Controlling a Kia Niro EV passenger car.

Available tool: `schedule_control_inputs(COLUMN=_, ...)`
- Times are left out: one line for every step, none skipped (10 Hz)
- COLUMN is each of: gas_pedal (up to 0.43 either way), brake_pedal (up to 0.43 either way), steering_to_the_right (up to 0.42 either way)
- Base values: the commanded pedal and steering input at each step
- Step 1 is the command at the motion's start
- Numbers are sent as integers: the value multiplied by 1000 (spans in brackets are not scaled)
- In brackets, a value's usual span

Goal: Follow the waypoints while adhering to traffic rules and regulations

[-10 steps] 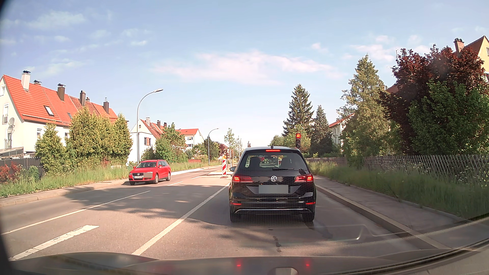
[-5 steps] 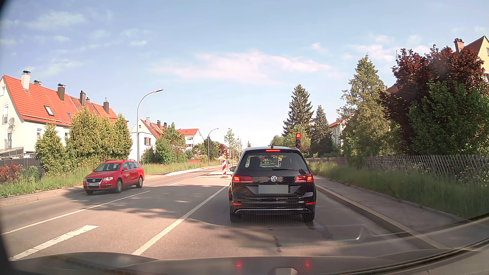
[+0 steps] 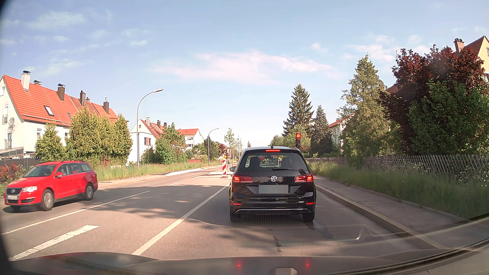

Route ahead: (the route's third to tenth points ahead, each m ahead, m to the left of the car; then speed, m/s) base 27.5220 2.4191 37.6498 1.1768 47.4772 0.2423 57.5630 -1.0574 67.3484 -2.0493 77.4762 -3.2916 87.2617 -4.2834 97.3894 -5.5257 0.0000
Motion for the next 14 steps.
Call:
schedule_control_inputs(gas_pedal=0, brake_pedal=238, steering_to_the_right=-21)
schedule_control_inputs(gas_pedal=0, brake_pedal=238, steering_to_the_right=-21)
schedule_control_inputs(gas_pedal=0, brake_pedal=238, steering_to_the_right=-21)
schedule_control_inputs(gas_pedal=0, brake_pedal=238, steering_to_the_right=-21)
schedule_control_inputs(gas_pedal=0, brake_pedal=238, steering_to_the_right=-21)
schedule_control_inputs(gas_pedal=0, brake_pedal=238, steering_to_the_right=-21)
schedule_control_inputs(gas_pedal=0, brake_pedal=238, steering_to_the_right=-21)
schedule_control_inputs(gas_pedal=0, brake_pedal=238, steering_to_the_right=-21)
schedule_control_inputs(gas_pedal=0, brake_pedal=244, steering_to_the_right=-21)
schedule_control_inputs(gas_pedal=0, brake_pedal=238, steering_to_the_right=-21)
schedule_control_inputs(gas_pedal=0, brake_pedal=238, steering_to_the_right=-21)
schedule_control_inputs(gas_pedal=0, brake_pedal=238, steering_to_the_right=-21)
schedule_control_inputs(gas_pedal=0, brake_pedal=238, steering_to_the_right=-21)
schedule_control_inputs(gas_pedal=0, brake_pedal=238, steering_to_the_right=-21)
